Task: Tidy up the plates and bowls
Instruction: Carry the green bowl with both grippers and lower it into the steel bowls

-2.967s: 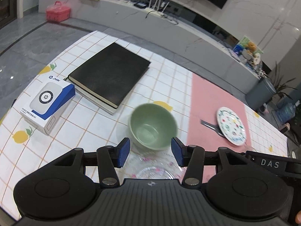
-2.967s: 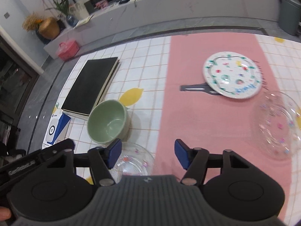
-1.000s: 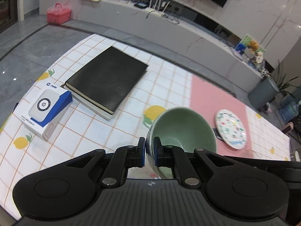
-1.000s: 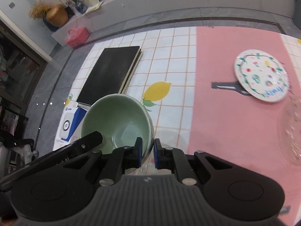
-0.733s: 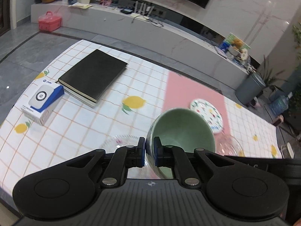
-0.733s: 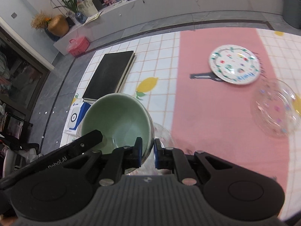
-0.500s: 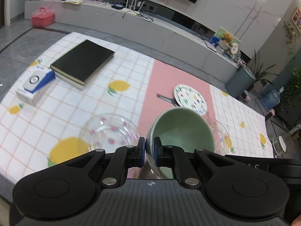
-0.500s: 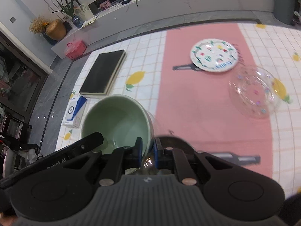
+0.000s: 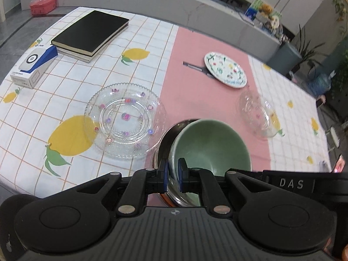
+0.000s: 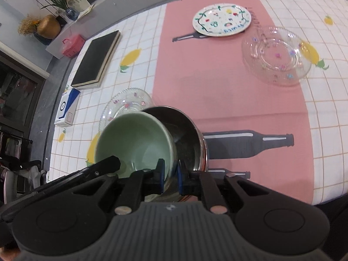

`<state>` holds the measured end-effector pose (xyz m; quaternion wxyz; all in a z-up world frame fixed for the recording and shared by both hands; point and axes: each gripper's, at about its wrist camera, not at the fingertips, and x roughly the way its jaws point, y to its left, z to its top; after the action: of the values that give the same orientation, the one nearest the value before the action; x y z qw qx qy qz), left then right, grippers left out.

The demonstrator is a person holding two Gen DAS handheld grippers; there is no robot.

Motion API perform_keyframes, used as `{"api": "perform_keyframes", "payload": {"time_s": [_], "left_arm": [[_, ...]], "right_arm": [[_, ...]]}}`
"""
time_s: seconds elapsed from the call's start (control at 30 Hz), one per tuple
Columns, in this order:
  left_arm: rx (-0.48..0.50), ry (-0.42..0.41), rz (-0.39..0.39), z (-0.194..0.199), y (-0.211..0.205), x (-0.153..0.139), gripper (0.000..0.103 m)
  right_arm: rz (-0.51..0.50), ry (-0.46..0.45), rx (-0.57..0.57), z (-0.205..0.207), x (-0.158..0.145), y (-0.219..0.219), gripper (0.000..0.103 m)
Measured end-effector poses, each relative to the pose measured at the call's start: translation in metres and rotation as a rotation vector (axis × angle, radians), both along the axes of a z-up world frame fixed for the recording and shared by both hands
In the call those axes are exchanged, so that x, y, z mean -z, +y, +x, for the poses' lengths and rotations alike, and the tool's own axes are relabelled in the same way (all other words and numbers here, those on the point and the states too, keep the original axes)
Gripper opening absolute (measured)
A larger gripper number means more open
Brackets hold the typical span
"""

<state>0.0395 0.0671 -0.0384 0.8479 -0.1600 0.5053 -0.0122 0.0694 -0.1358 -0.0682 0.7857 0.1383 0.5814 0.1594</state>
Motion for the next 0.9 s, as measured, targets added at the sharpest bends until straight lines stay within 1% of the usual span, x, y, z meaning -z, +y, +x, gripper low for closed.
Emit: {"api": "perform_keyframes", "payload": {"time_s": [0.2,0.43,0.67,0.8,0.9], "left_arm": [[0.041,0.015,0.062,0.005,-0.011,0.002,0.010],[0.076,0.028,0.114,0.008,-0.018,0.003,0.012],[0.087,0.038,0.097,0.011,-0.019,0.004,0.015],[0.089,0.036,0.107,0.012,-0.019,0.003,0.016],[0.091,0.039,0.101,0.012,-0.018,0.003,0.016]], "right_arm": [[-0.015,0.017,-0.004,0.006,0.006,0.000,0.009],[-0.057,0.016,-0.015,0.010,0.009,0.007,0.008],[-0.105,0.014,-0.036,0.012,0.014,0.011,0.010],[-0.120,0.003,-0.052,0.012,0.013,0.014,0.012],[-0.139,-0.009,-0.061,0.012,0.011,0.016,0.013]]}}
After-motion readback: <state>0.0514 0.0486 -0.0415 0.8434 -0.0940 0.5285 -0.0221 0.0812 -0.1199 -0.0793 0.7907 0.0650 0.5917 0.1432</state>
